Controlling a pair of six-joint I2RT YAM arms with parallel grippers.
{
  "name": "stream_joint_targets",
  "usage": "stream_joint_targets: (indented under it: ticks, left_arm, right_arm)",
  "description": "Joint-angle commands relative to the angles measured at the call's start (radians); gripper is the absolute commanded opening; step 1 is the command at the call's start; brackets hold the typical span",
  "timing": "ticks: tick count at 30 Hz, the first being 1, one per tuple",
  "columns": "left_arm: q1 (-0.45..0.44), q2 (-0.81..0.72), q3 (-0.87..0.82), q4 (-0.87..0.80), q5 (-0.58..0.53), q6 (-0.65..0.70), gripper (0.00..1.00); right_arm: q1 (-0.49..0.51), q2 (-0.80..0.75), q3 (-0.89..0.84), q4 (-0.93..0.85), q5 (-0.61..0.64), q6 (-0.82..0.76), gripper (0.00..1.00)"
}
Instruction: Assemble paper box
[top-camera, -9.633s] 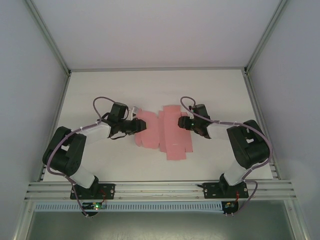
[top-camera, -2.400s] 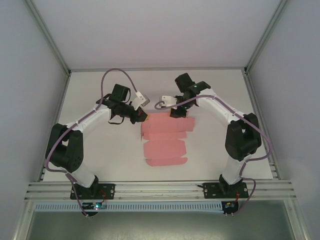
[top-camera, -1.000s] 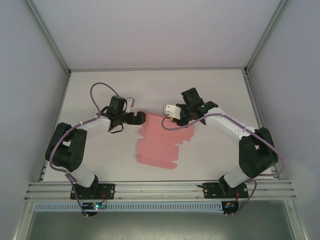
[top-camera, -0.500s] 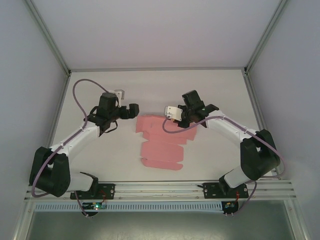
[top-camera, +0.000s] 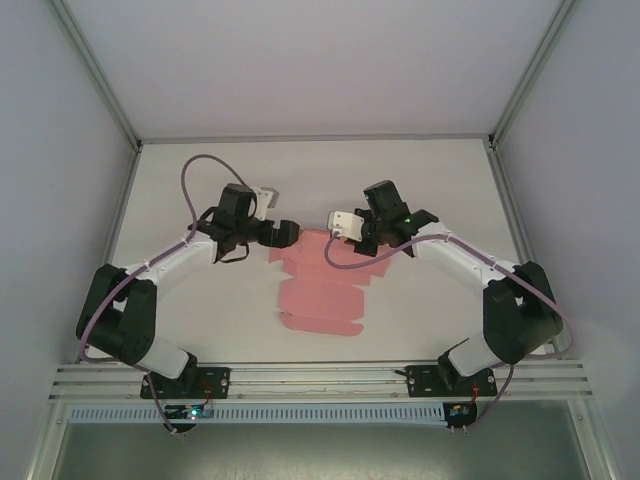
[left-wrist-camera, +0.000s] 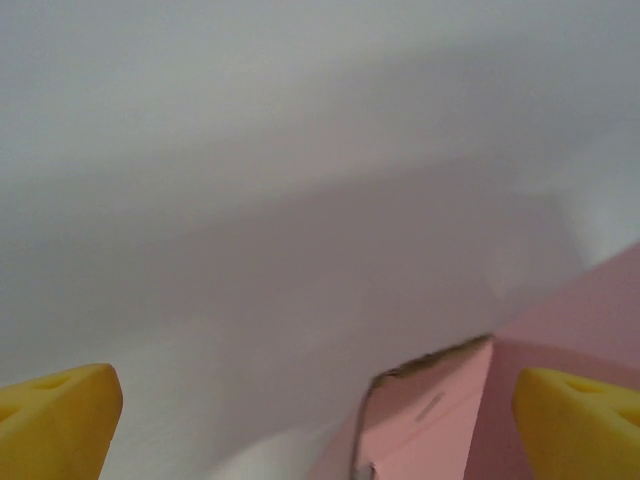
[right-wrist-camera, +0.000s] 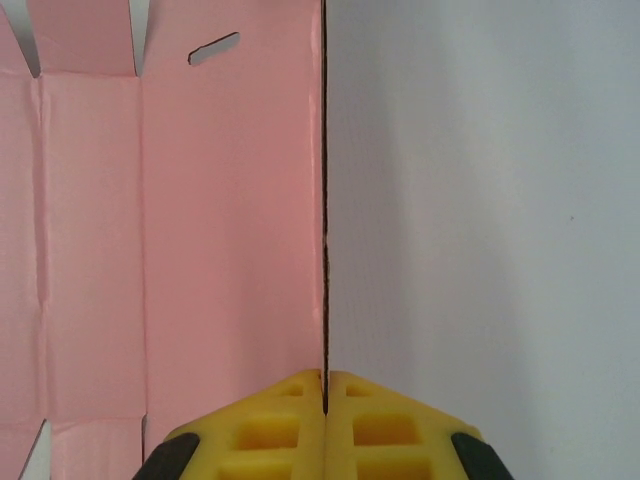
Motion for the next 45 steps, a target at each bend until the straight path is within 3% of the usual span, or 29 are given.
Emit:
stream_joint_targets:
  ticks: [1, 7, 16, 22, 28, 38, 45]
  left_arm:
    - [-0.019, 0.013, 0.006, -0.007, 0.039, 0.059, 1.0]
    - [-0.038, 0.048, 0.017, 0.04, -0.011, 0.021, 1.0]
    - [-0.062, 0.065, 0.019, 0.095, -0.107, -0.06, 1.0]
    - [-0.061, -0.073, -0.054, 0.033, -0.259, -0.112, 1.0]
    - [-0.056, -0.22, -0.105, -0.115, -0.449, -0.192, 1.0]
    - [-0.054, -0.155, -0.147, -0.162, -0.436, -0.196, 1.0]
    - [-0.055, -0.057, -0.15, -0.065, -0.383, -0.19, 1.0]
  right_arm:
    - [0.01, -0.018, -0.001, 0.029, -0.013, 0.025, 0.0]
    - [0.034, -0.022, -0.018, 0.056, 0.004, 0.03, 0.0]
    - [0.114, -0.078, -0.128, 0.22, 0.194, 0.051, 0.0]
    - [0.113, -0.145, -0.195, 0.289, 0.31, 0.05, 0.0]
    - [0.111, -0.178, -0.217, 0.292, 0.318, 0.057, 0.0]
    - [0.112, -0.184, -0.243, 0.351, 0.334, 0.085, 0.0]
    - [0.112, -0.195, -0.245, 0.349, 0.313, 0.1, 0.0]
